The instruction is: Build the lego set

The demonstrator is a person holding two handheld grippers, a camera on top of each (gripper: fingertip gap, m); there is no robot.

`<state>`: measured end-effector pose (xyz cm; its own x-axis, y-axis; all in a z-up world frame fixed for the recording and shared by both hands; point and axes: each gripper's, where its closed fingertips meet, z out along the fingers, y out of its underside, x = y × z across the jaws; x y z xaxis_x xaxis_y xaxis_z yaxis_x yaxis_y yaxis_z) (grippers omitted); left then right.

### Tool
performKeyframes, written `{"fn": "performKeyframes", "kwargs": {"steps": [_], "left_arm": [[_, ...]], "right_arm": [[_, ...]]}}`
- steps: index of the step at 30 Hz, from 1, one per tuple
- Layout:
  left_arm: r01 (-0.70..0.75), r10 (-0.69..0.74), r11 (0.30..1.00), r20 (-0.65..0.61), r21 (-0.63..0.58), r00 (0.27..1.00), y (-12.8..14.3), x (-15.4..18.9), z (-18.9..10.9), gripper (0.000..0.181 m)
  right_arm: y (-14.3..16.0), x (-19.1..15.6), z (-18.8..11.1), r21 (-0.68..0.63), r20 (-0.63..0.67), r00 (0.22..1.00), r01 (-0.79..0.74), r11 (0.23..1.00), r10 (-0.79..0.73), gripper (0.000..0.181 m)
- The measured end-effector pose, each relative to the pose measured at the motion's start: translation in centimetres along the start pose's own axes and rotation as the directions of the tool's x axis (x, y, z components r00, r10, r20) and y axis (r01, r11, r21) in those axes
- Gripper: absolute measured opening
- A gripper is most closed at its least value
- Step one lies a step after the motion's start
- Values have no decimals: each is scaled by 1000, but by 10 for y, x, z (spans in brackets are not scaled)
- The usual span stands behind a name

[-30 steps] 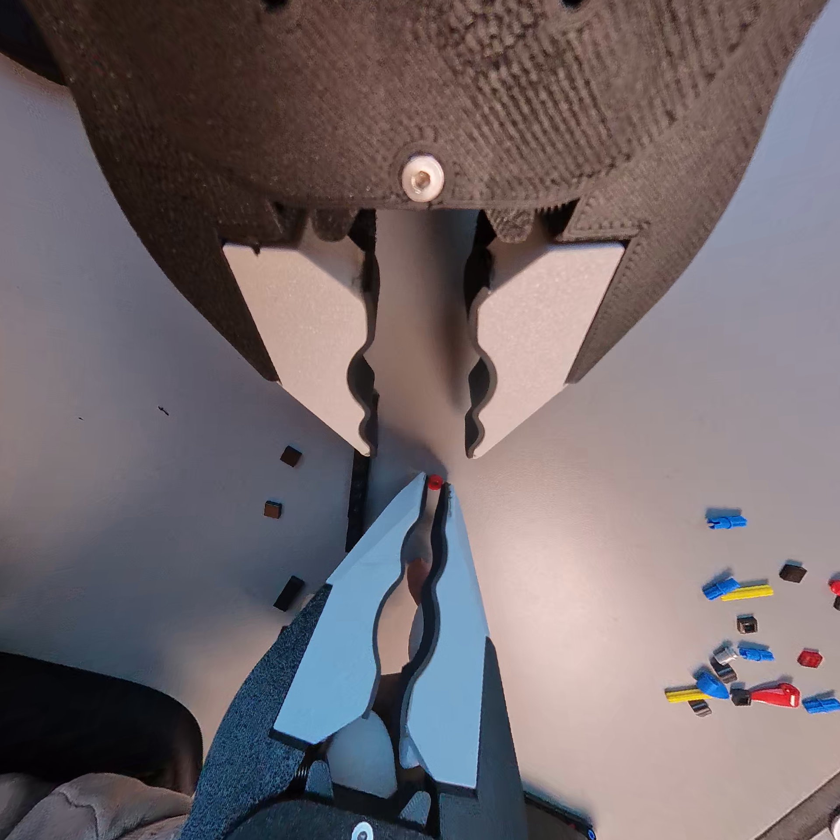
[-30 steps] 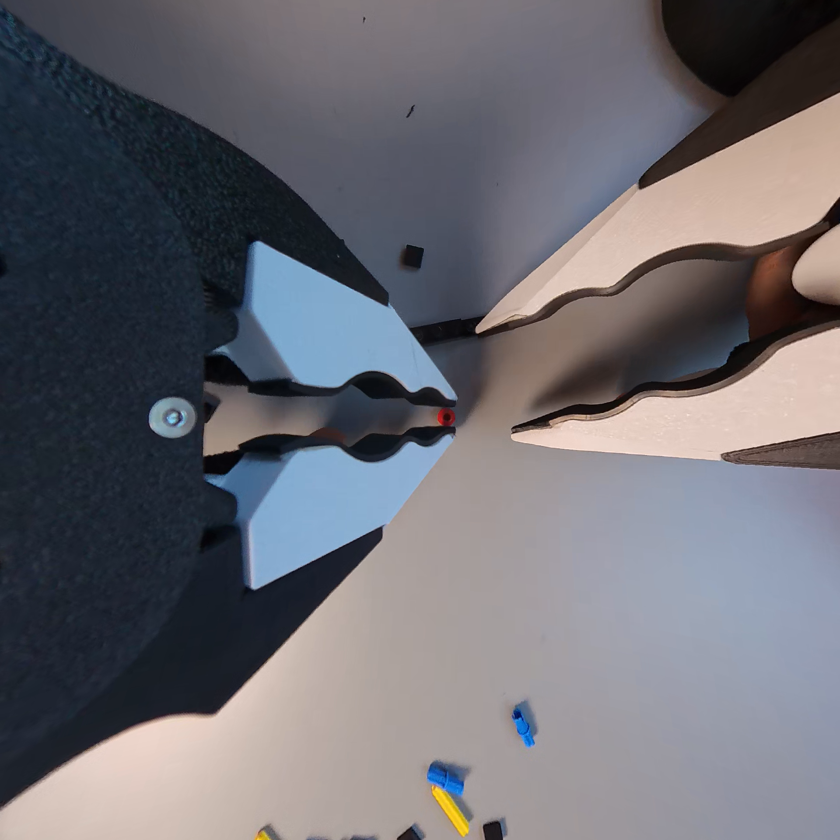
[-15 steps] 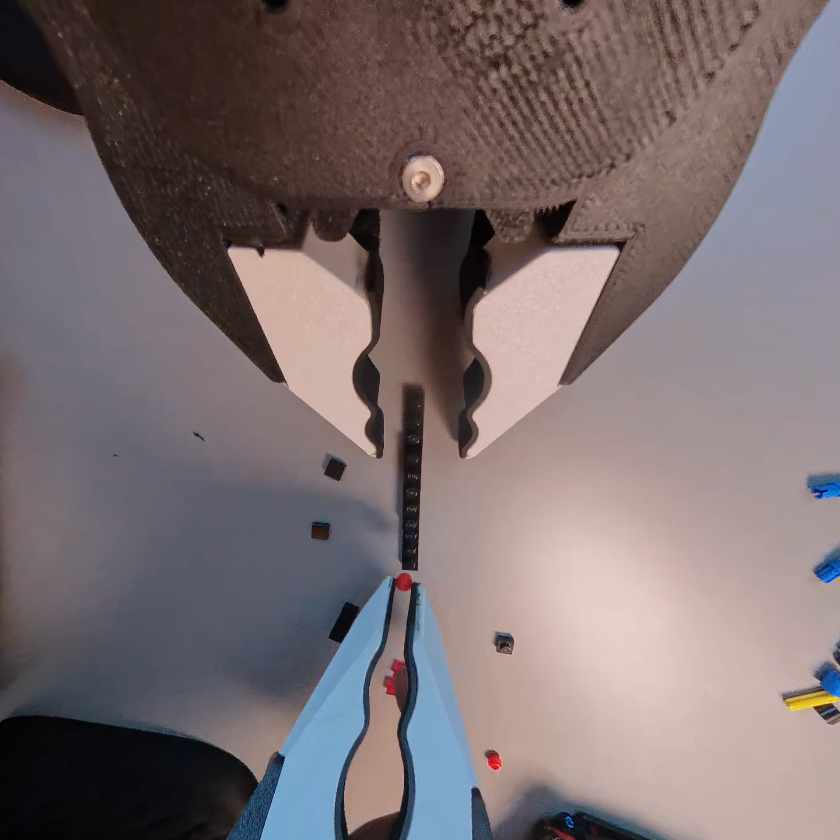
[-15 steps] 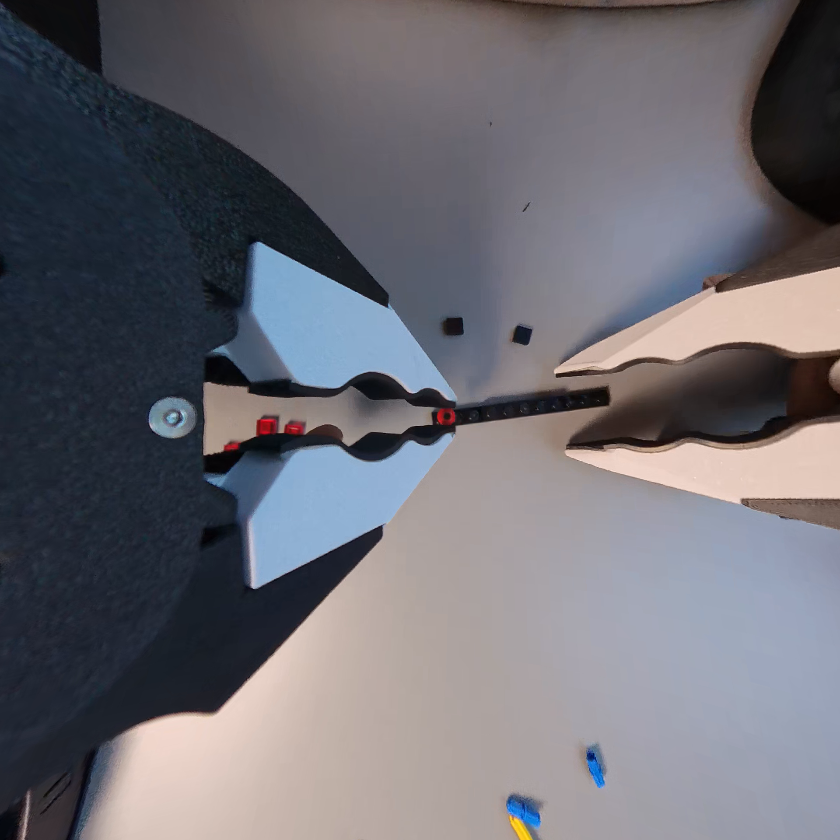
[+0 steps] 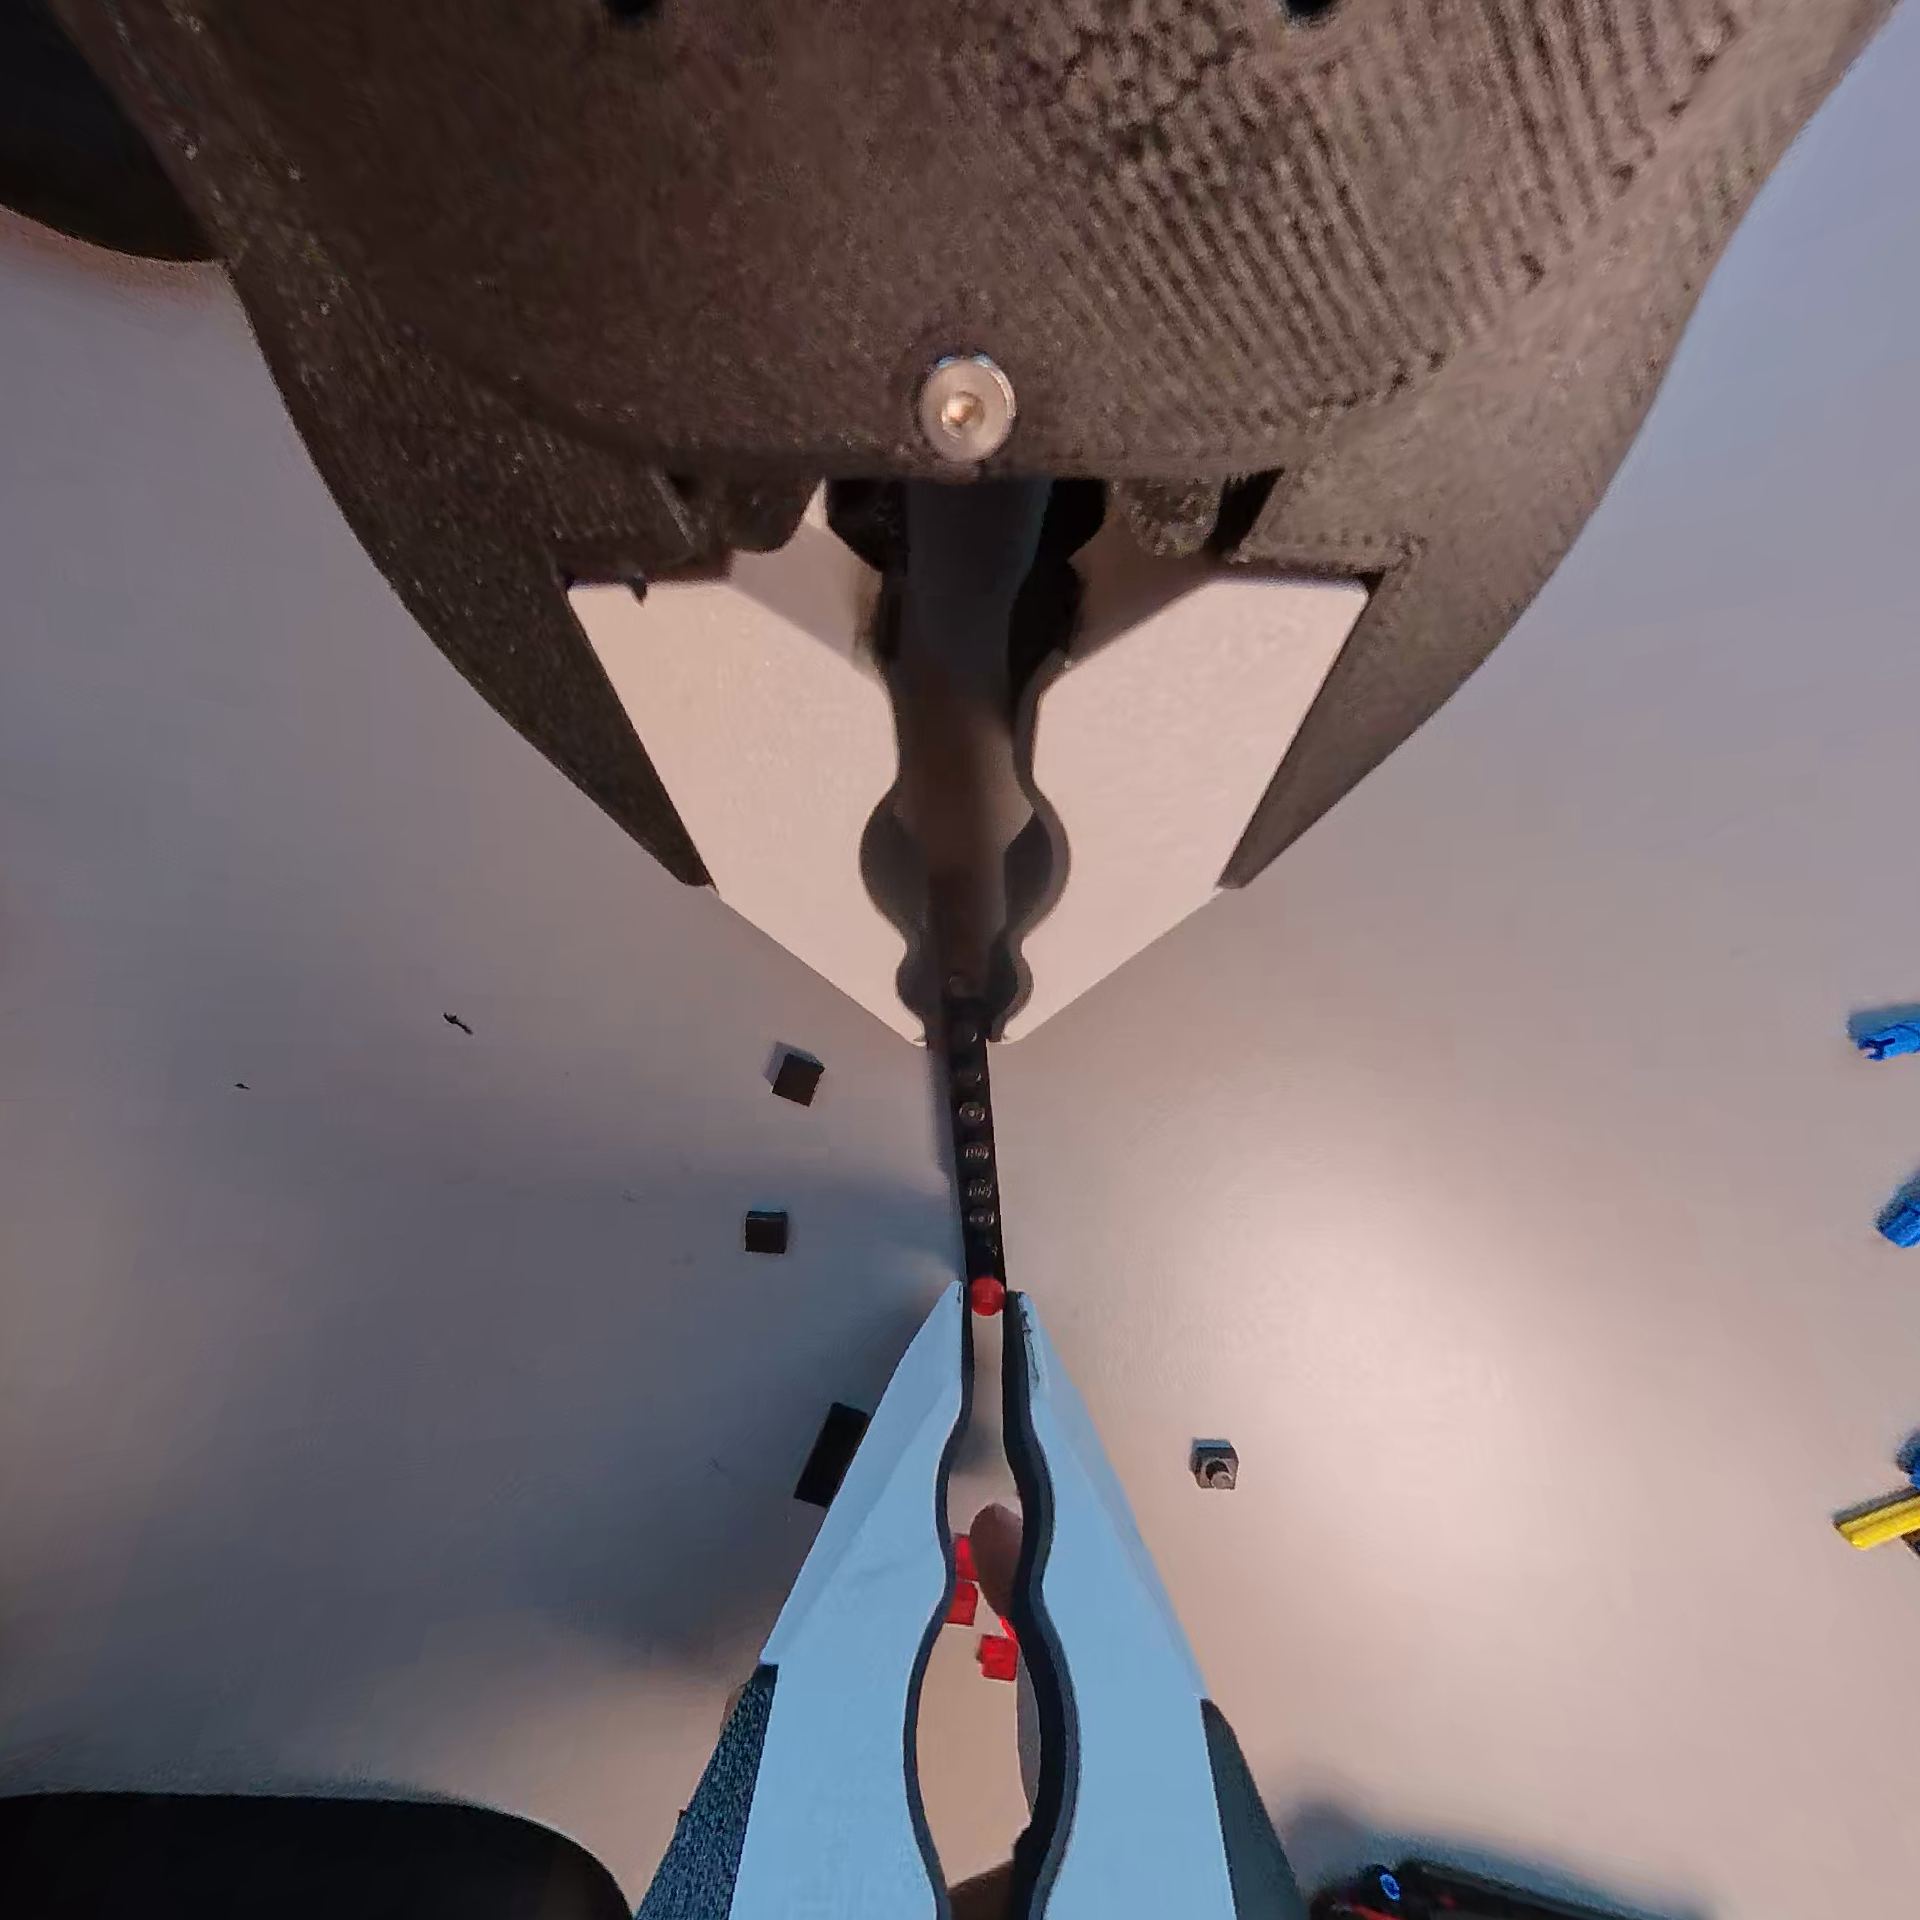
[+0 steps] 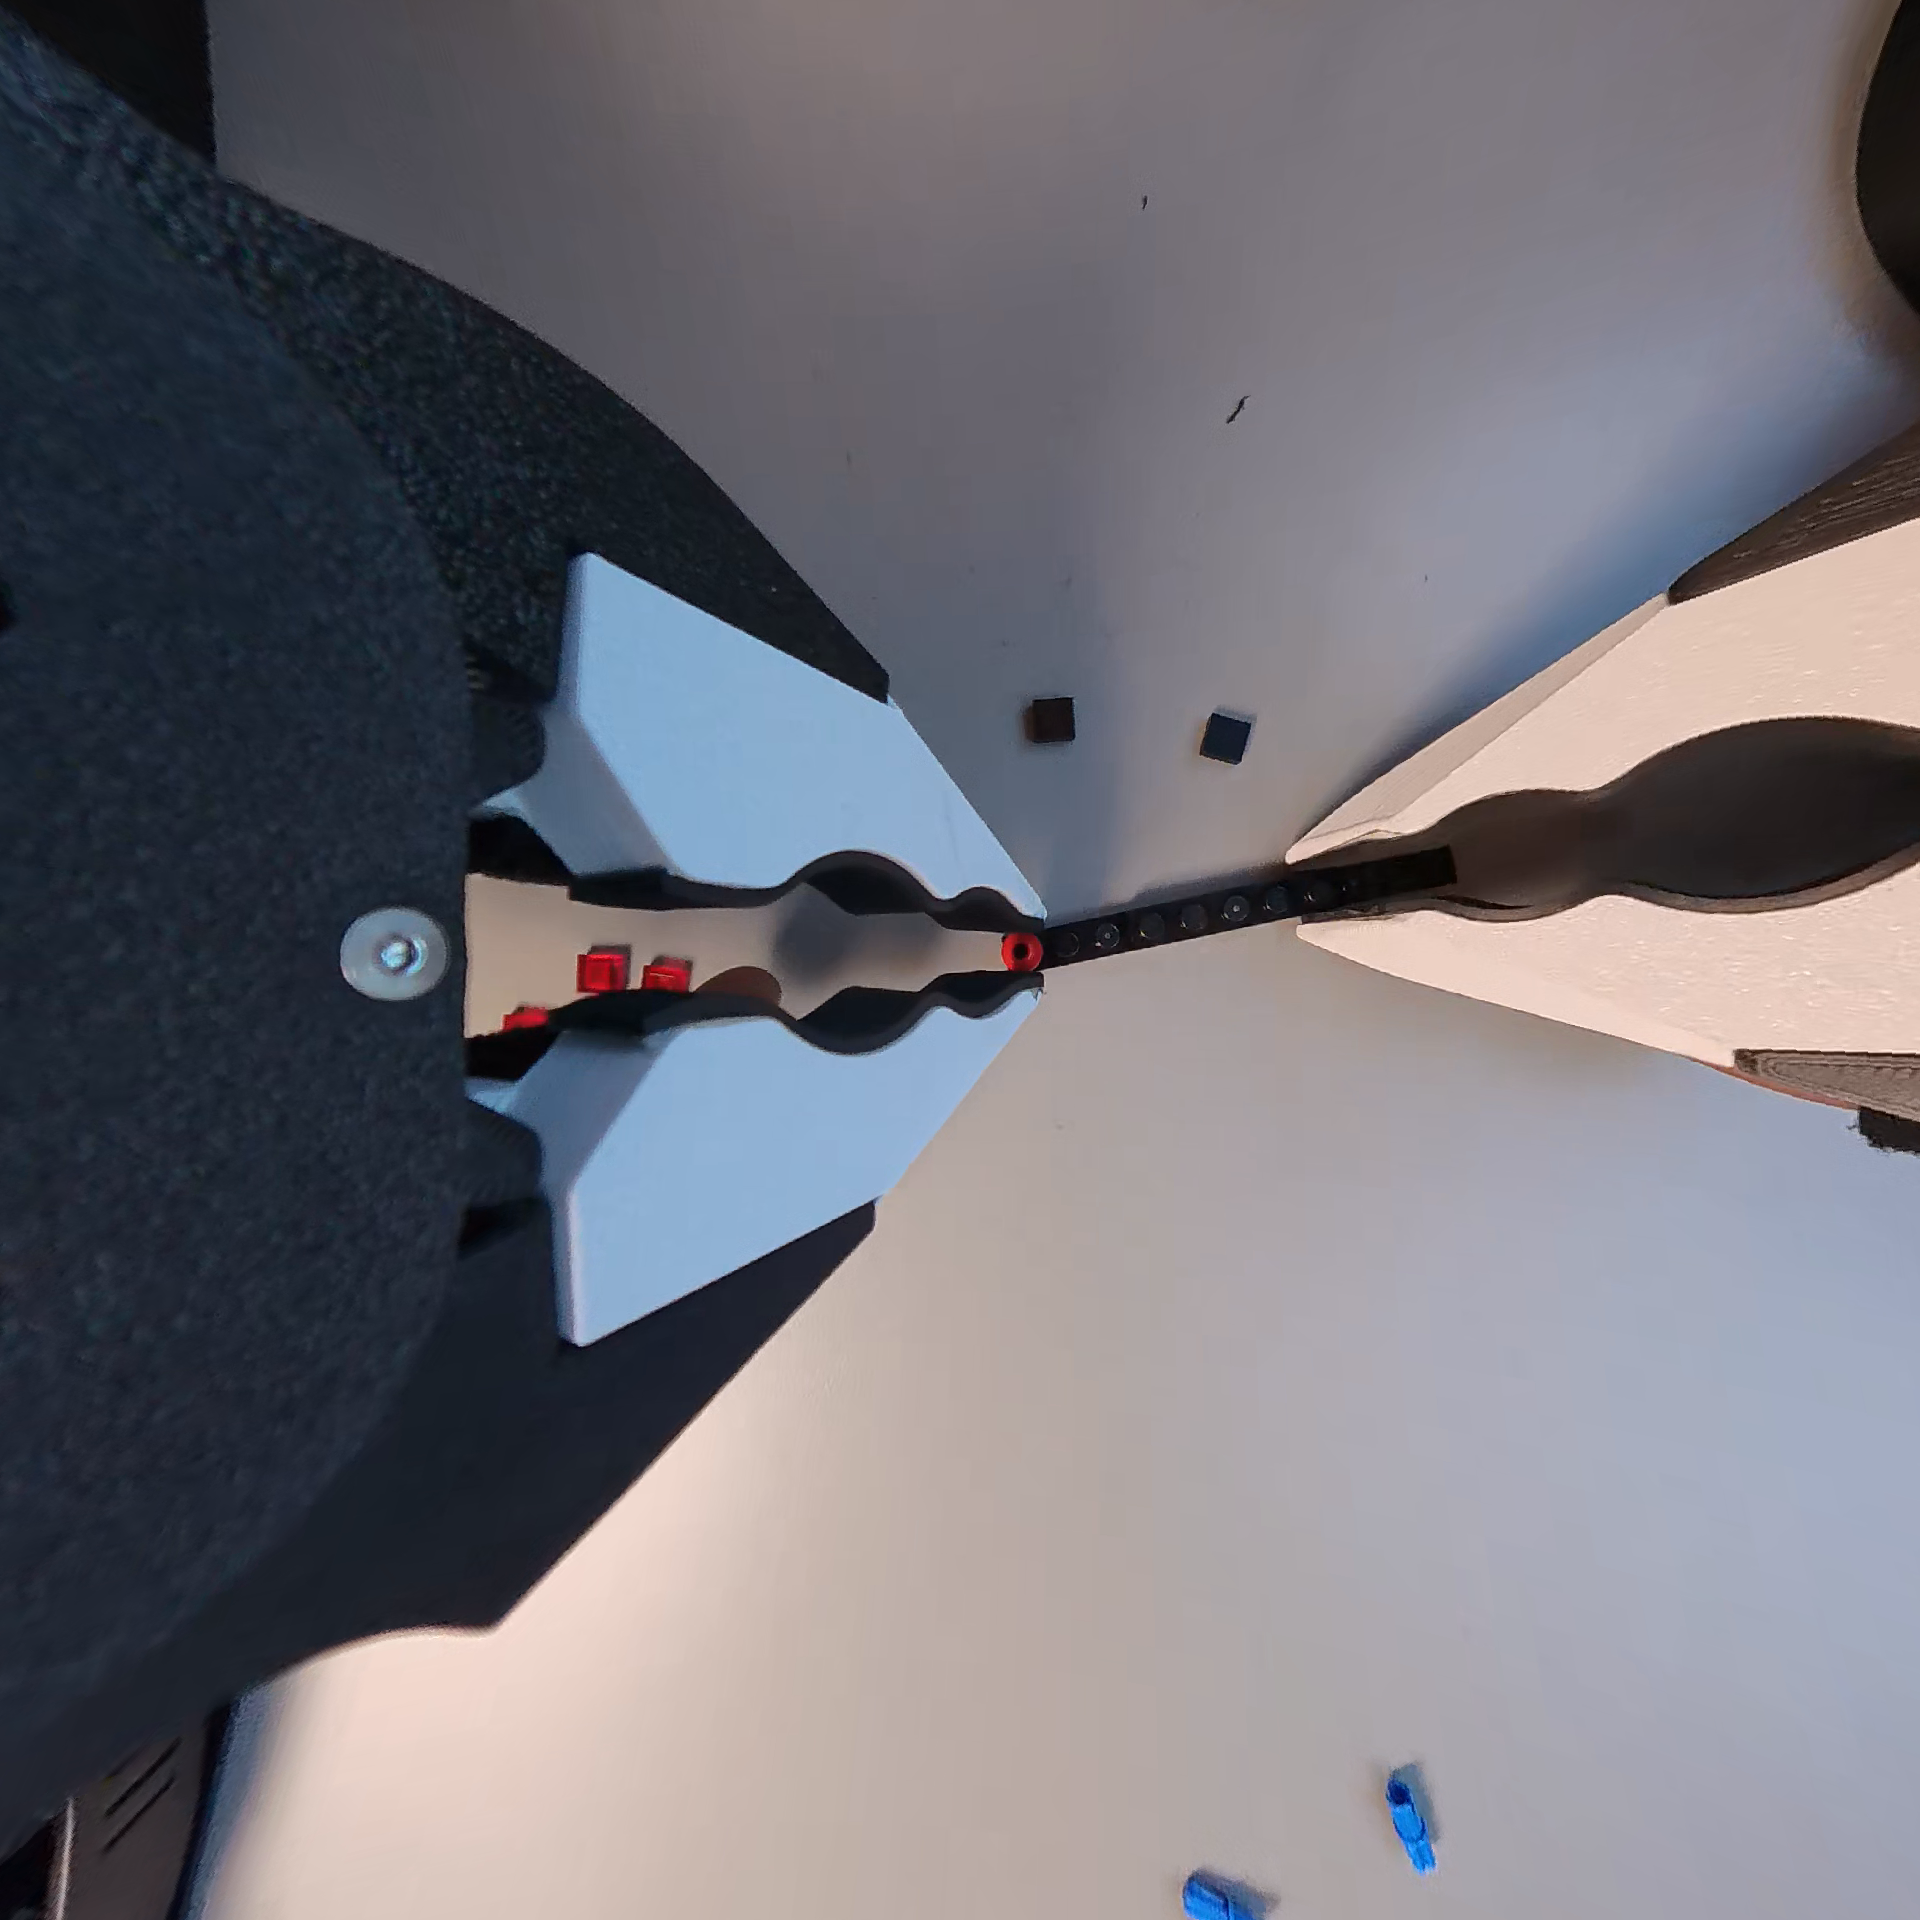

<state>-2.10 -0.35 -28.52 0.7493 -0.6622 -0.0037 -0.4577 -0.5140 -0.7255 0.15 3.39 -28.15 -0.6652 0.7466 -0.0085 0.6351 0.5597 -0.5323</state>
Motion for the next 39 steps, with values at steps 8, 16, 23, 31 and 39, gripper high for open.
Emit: {"fn": "performKeyframes", "kwargs": {"steps": [8,16,23,31,39], "left_arm": [[-3,3,1000,-4,0,1000,0,0,0,6],[-22,22,1000,0,3,1000,0,0,0,6],[-30,30,1000,6,1,1000,0,0,0,6],[-20,20,1000,5,4,1000,0,0,0,6],[-18,18,1000,9,5,1000,0,1,0,6]], "right_arm": [[1,0,2,-139,23,998,54,989,-51,4],[2,-1,5,-227,56,994,101,969,-91,4],[0,-1,5,-170,27,999,44,985,-40,4],[3,-4,-15,68,-55,992,-111,991,115,25],[-1,-2,-5,78,-84,987,-132,988,138,6]]}}
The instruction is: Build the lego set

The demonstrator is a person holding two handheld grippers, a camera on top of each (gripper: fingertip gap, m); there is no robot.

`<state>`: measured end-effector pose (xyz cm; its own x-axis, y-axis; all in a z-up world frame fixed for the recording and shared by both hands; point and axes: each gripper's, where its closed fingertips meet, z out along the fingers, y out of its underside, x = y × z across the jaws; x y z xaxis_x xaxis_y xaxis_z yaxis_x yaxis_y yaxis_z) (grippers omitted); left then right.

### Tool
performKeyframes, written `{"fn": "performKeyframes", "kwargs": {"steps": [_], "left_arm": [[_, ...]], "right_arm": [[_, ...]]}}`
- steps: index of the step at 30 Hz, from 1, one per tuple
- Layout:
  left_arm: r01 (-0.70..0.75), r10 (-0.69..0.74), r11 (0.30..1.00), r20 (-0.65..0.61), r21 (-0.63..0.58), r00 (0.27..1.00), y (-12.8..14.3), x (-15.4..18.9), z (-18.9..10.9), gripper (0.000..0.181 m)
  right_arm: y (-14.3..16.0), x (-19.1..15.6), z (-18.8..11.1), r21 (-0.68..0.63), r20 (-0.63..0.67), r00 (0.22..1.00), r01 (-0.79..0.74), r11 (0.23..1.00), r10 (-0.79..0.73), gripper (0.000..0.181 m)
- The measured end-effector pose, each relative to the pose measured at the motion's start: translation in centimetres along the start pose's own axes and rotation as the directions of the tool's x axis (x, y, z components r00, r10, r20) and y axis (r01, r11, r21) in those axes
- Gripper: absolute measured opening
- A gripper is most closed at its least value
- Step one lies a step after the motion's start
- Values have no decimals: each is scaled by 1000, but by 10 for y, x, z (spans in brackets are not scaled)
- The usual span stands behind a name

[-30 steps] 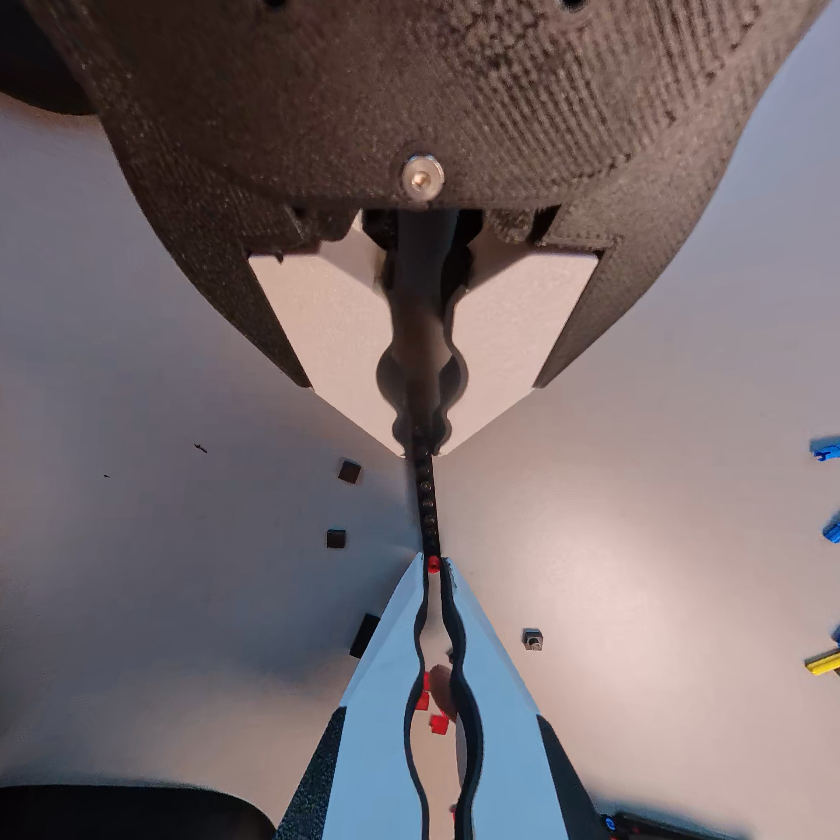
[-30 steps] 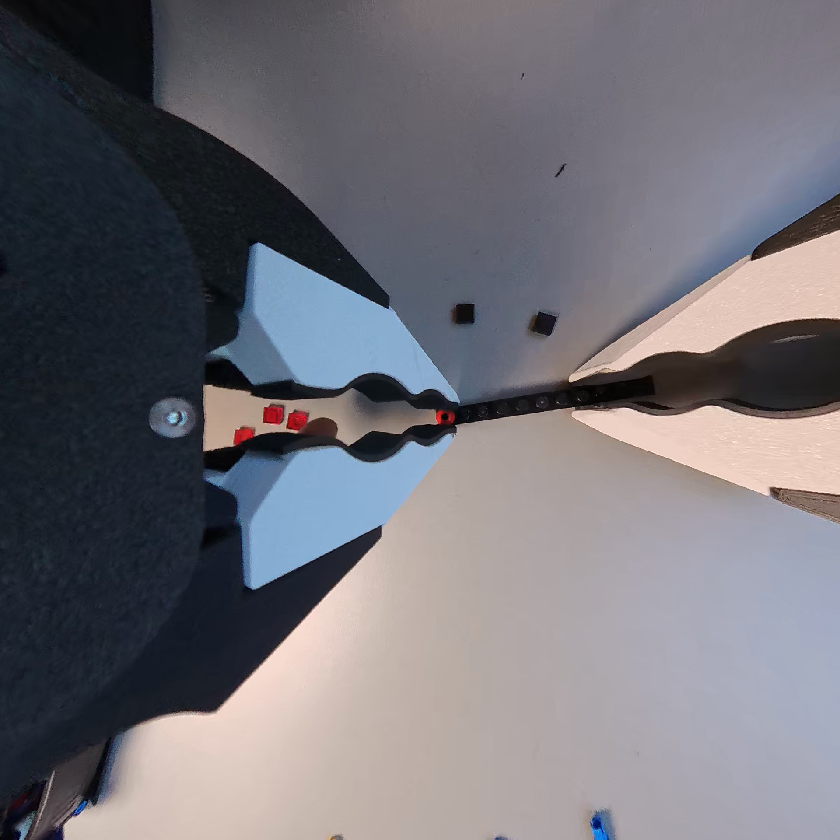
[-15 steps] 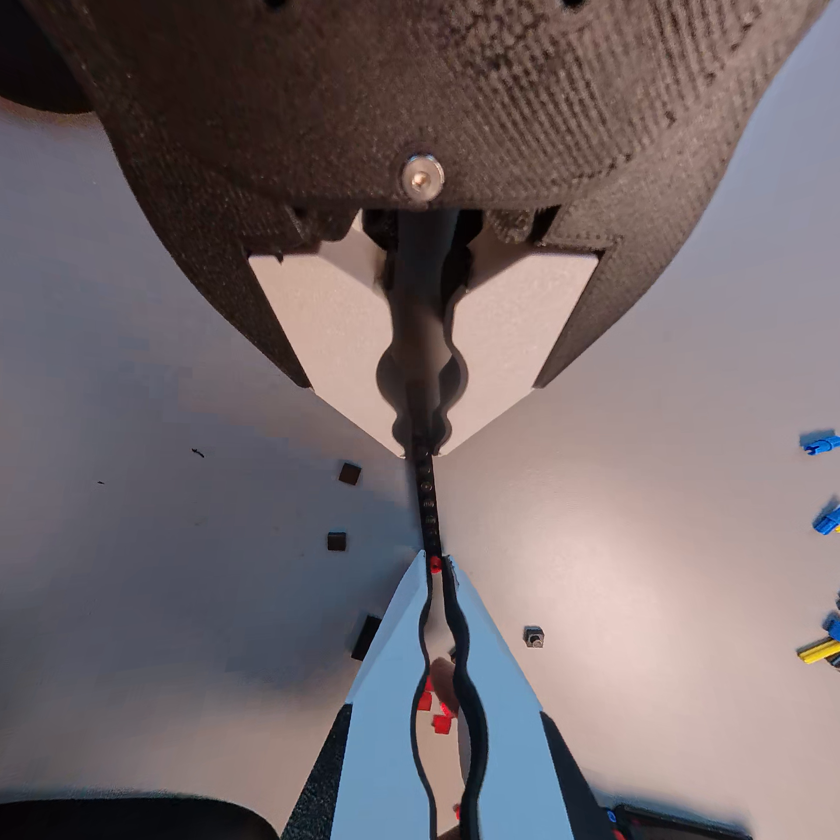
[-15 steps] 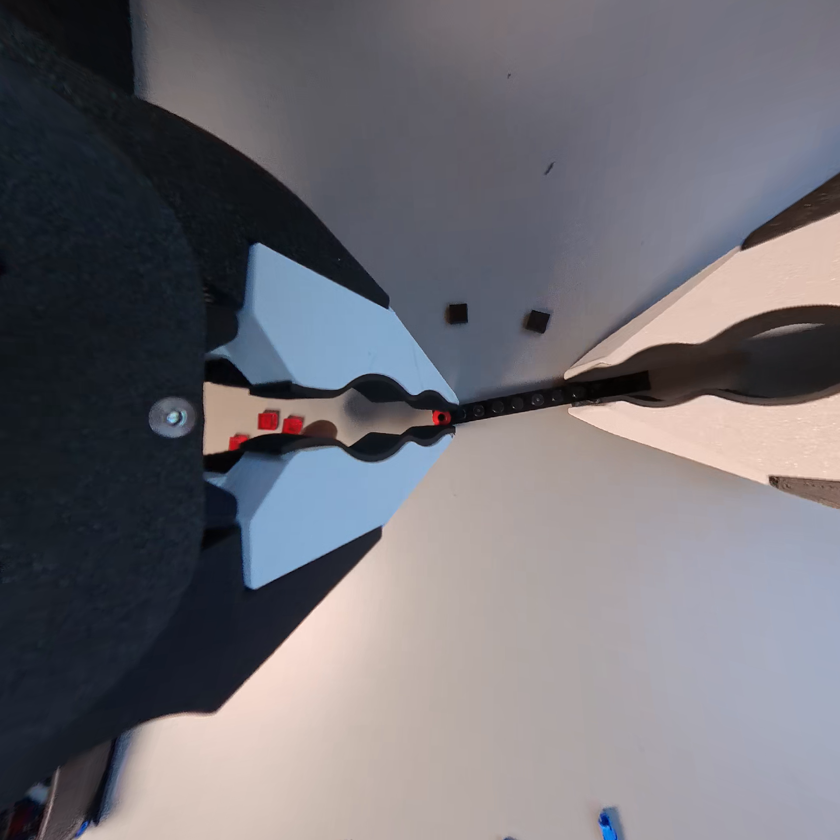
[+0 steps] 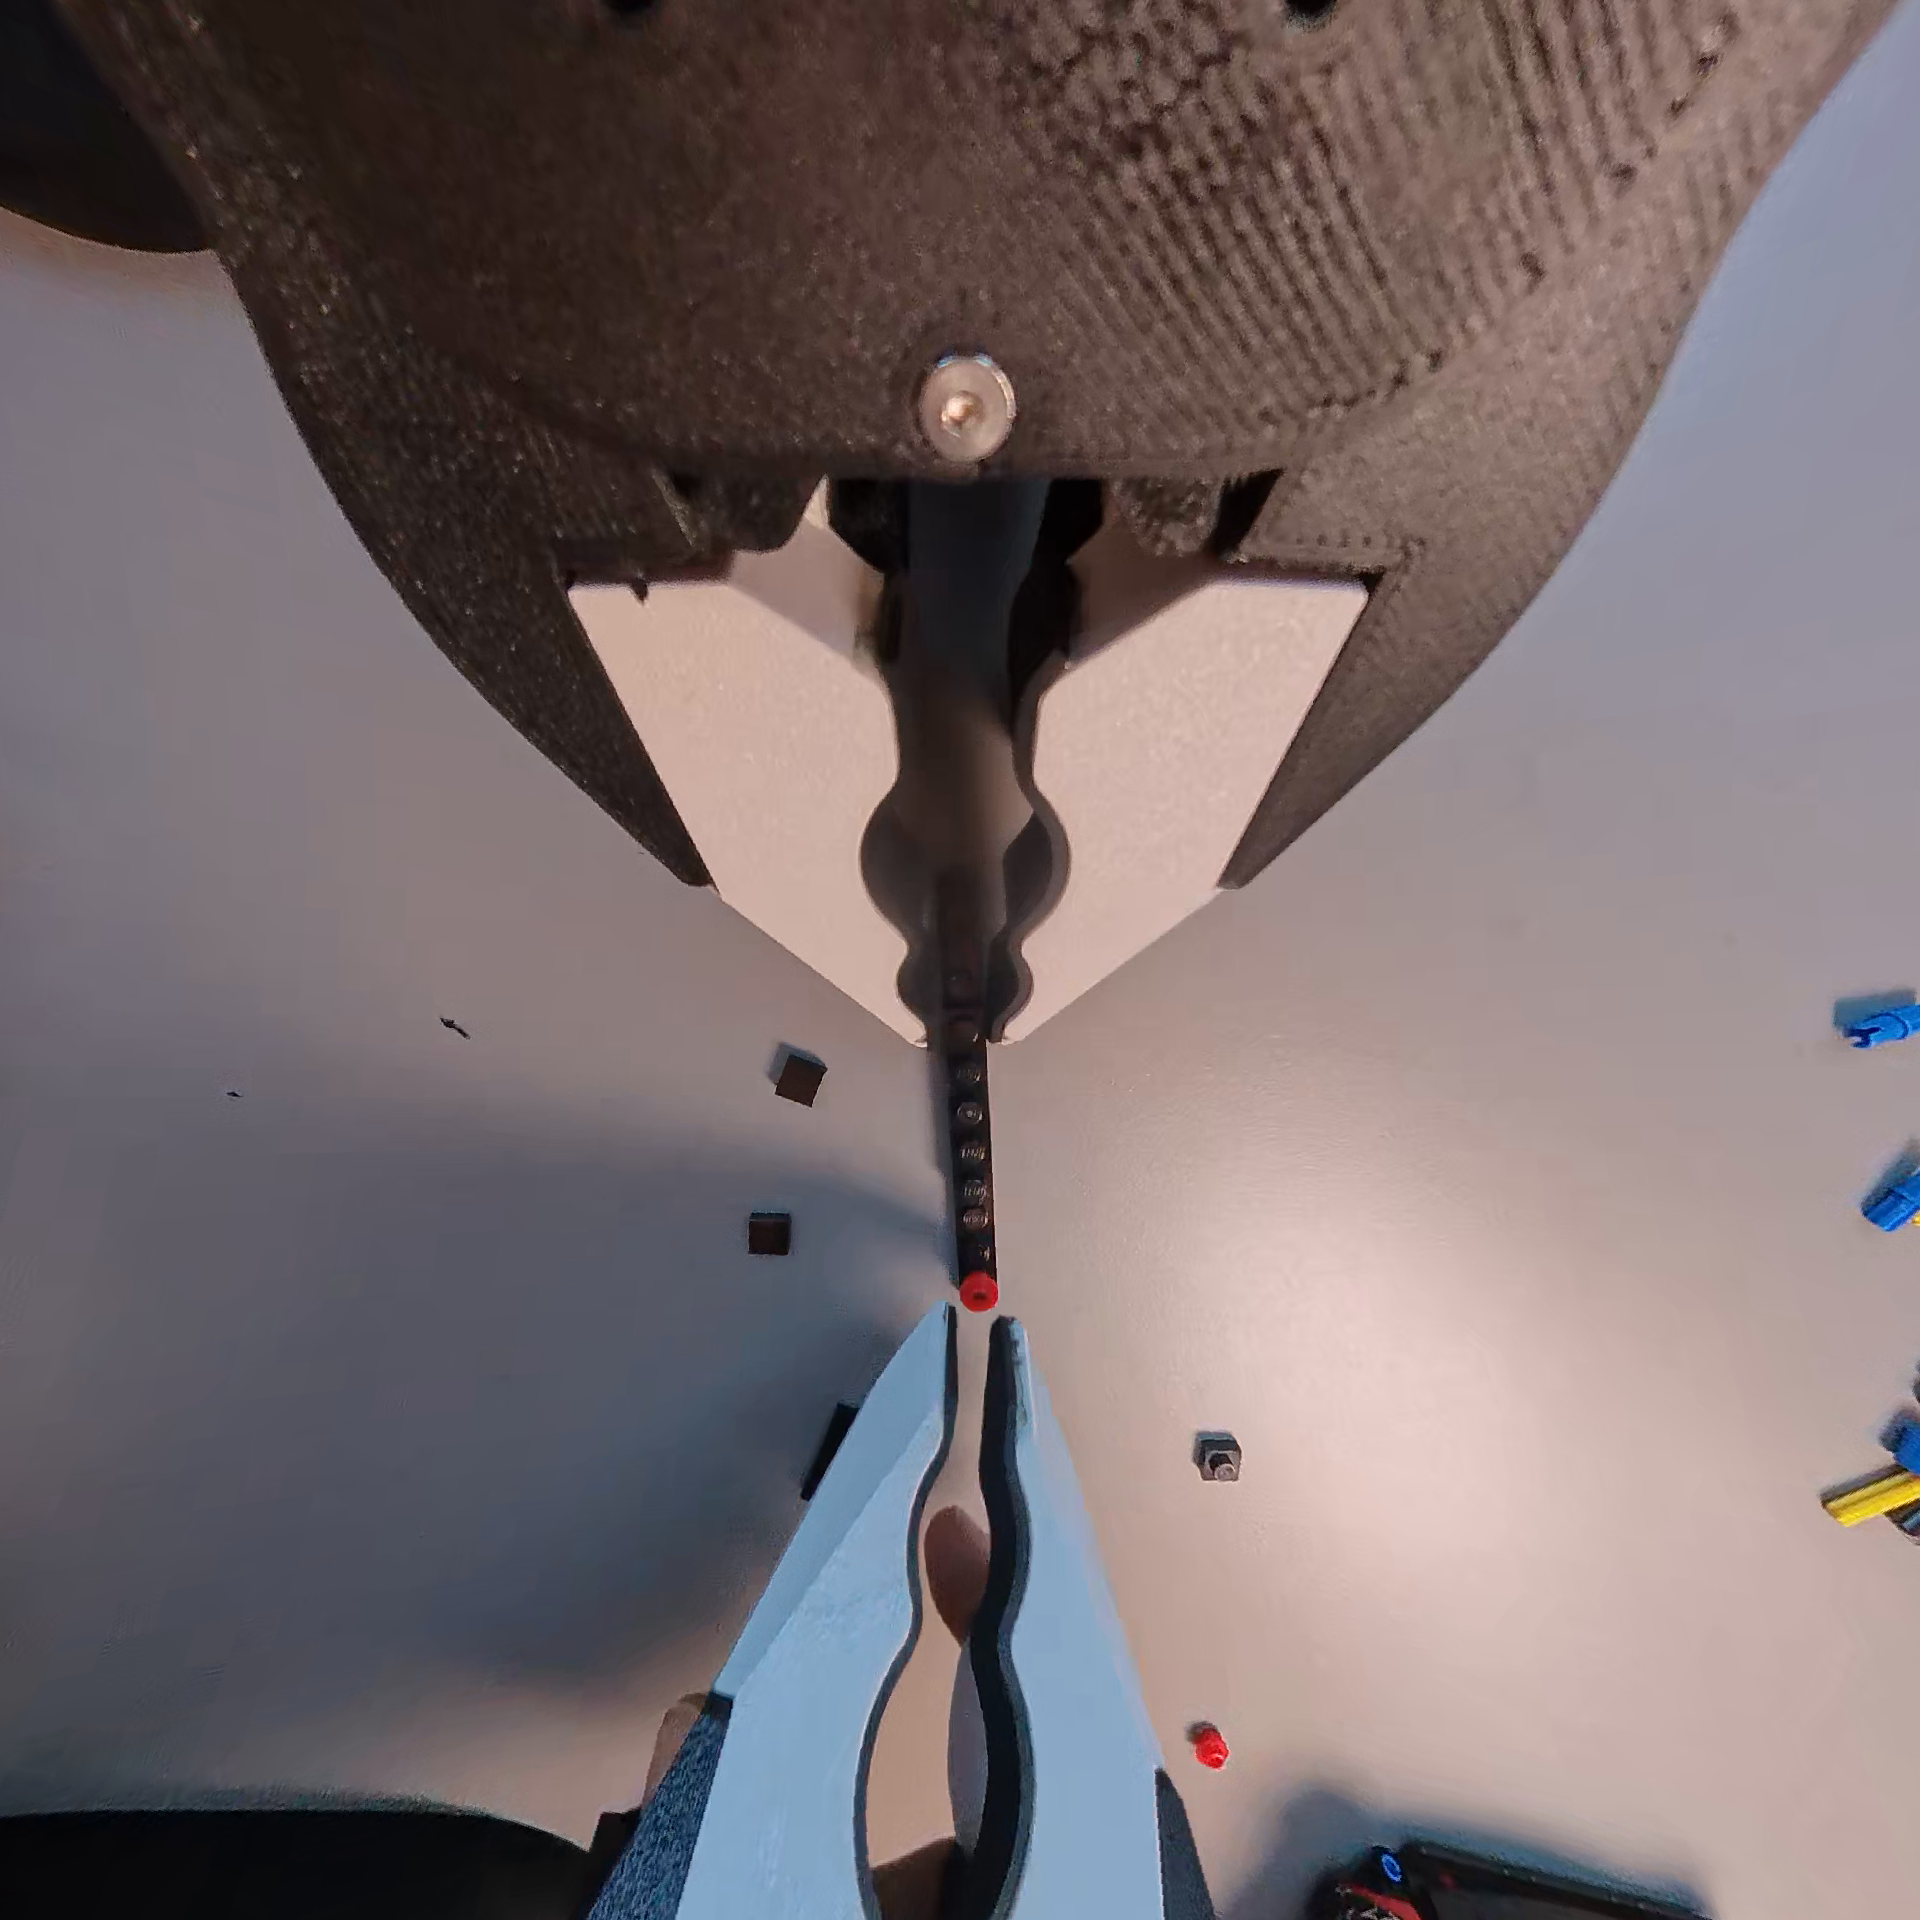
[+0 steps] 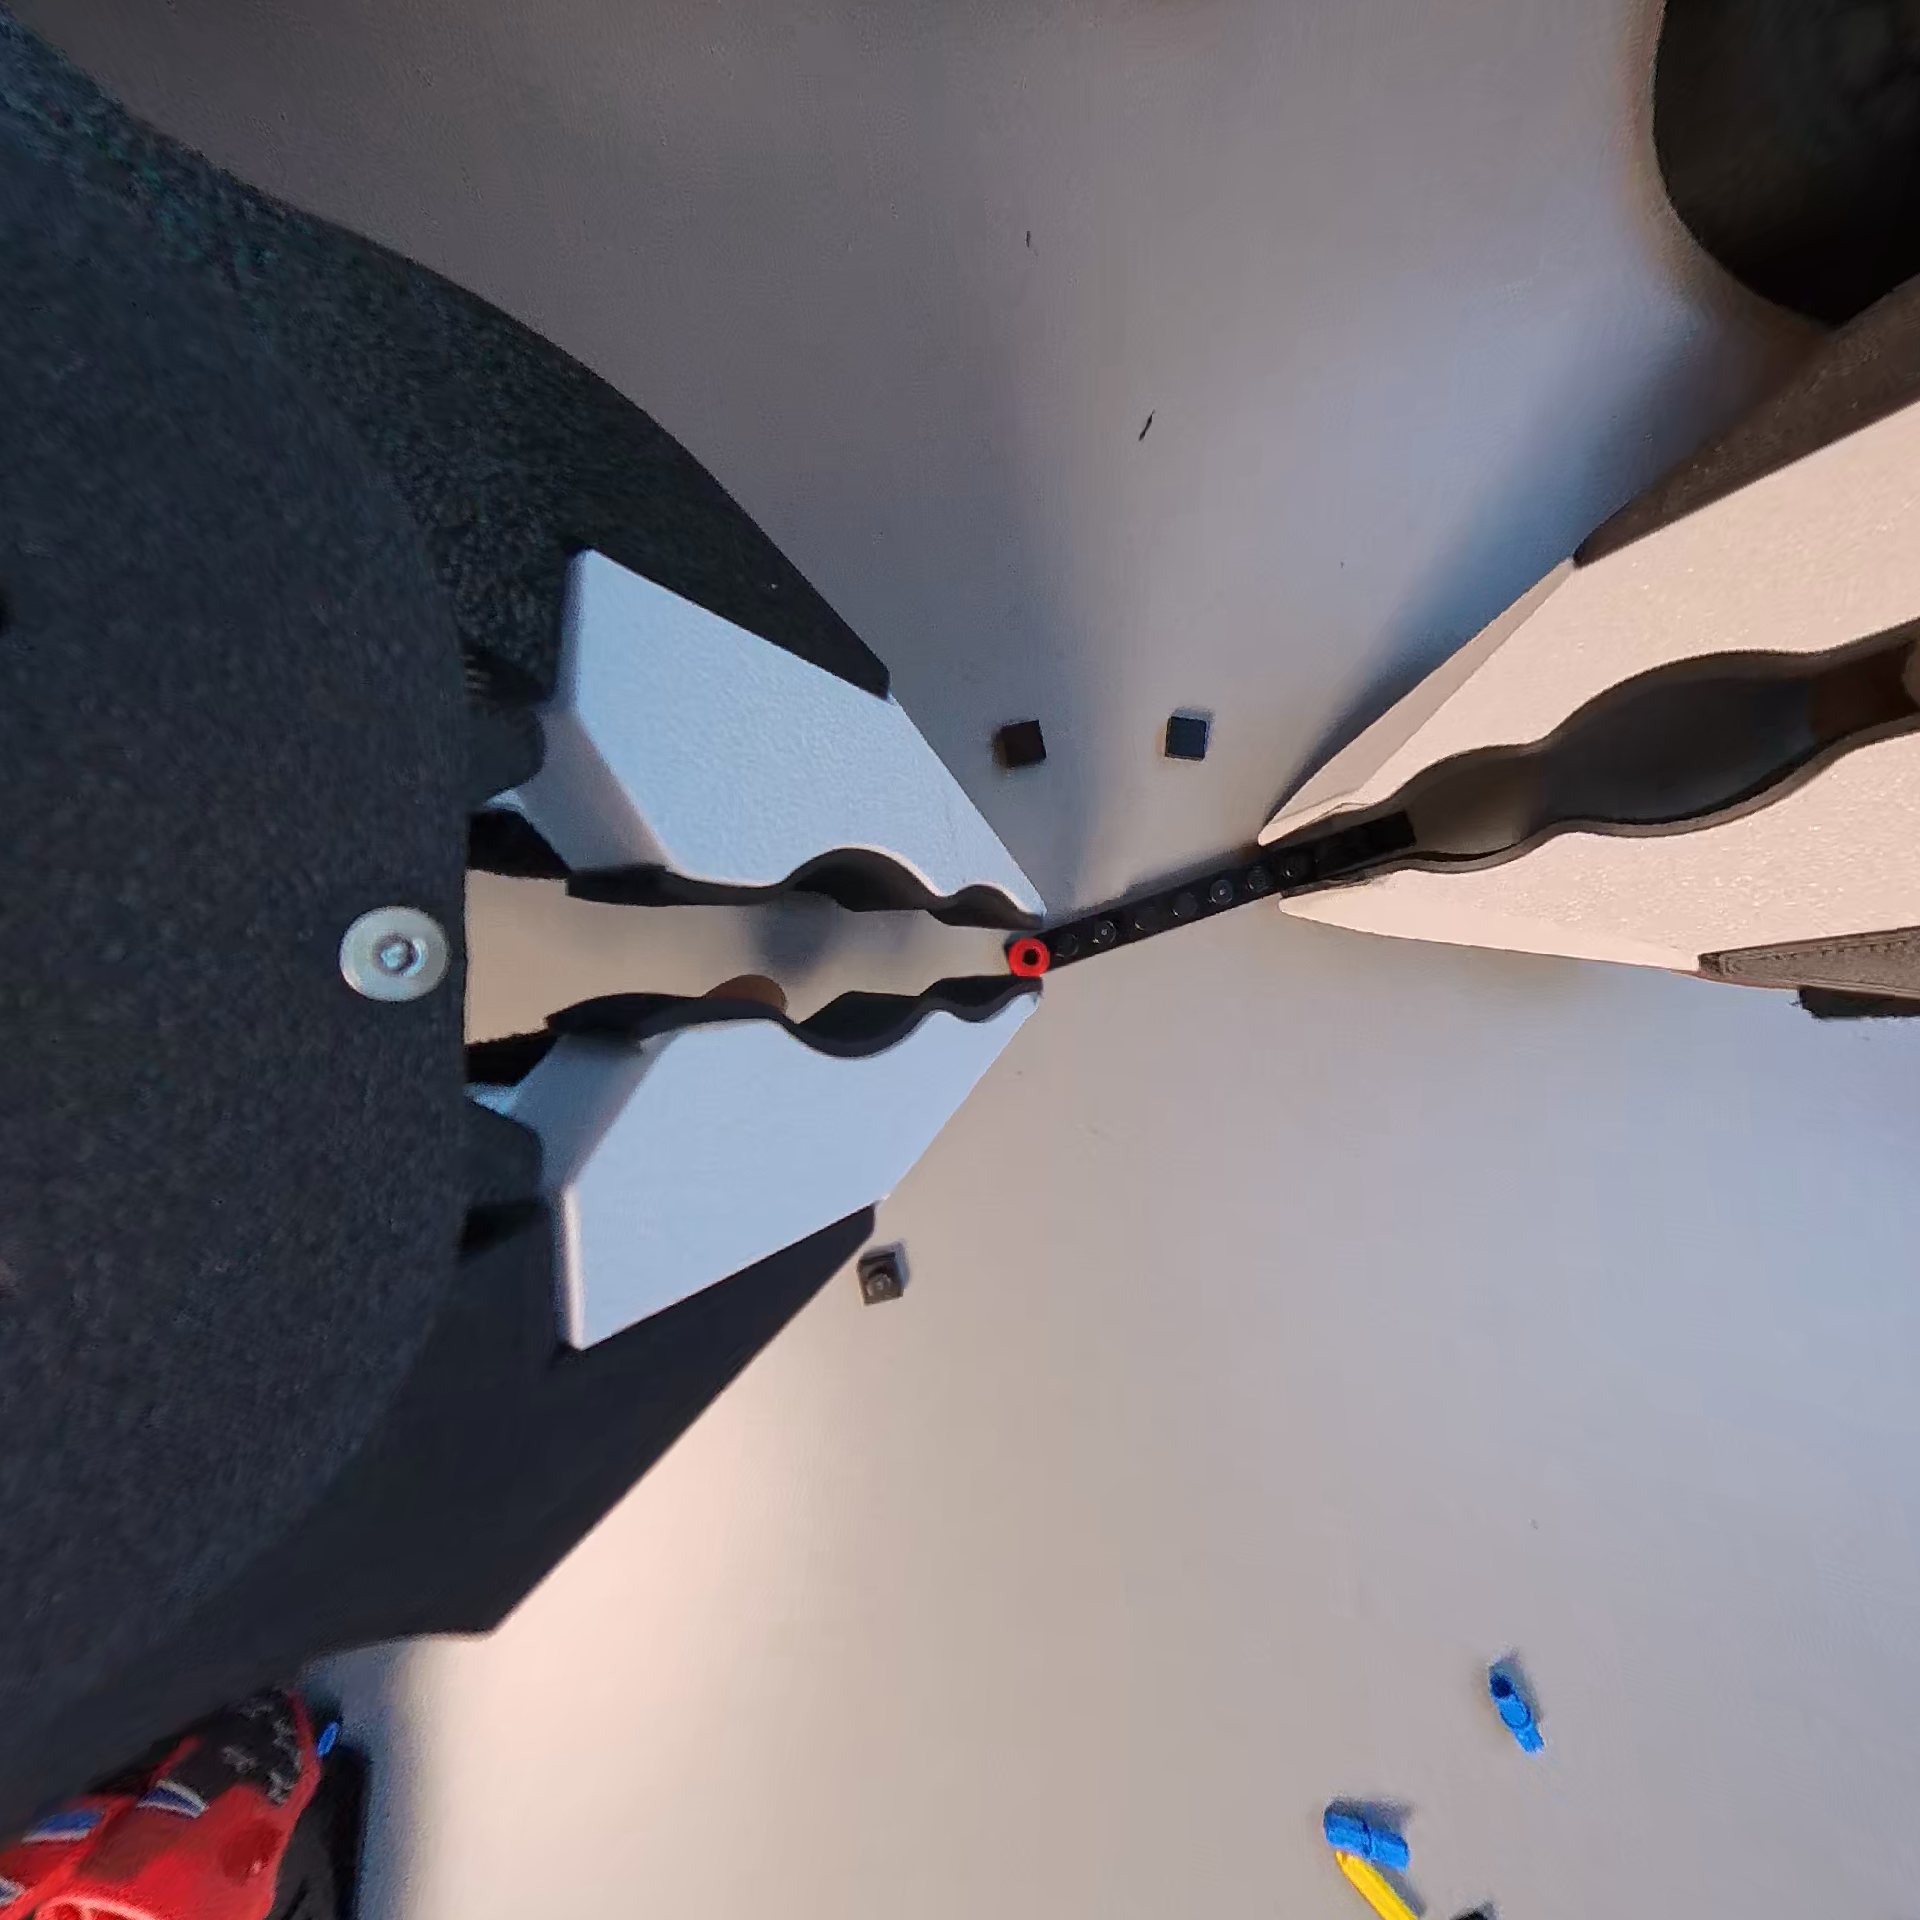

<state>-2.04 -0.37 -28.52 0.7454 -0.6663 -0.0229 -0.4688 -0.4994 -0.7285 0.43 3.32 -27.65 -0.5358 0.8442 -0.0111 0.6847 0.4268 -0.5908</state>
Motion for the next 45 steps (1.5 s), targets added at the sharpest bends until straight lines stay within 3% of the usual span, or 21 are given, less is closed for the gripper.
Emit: {"fn": "performKeyframes", "kwargs": {"steps": [19,23,27,30,34,45], "left_arm": [[-6,6,1000,-5,-5,1000,1,1,0,6],[1,-2,1000,-4,-9,1000,1,1,-1,6],[1,-1,1000,-6,-11,1000,1,1,-1,6],[2,-2,1000,-10,-10,1000,1,2,-1,6],[1,-1,1000,-7,-8,1000,1,1,-1,6],[8,-8,1000,-1,-2,1000,1,1,-1,6]], "right_arm": [[5,1,7,-296,60,974,225,928,-217,2],[2,-1,4,-163,22,991,134,977,-132,2],[3,9,-39,36,8,998,-59,998,59,21],[45,37,-69,7,-113,986,-125,992,125,20],[89,50,-81,-21,-160,965,-214,977,208,14],[93,66,-58,-15,-169,961,-224,975,218,8]]}}
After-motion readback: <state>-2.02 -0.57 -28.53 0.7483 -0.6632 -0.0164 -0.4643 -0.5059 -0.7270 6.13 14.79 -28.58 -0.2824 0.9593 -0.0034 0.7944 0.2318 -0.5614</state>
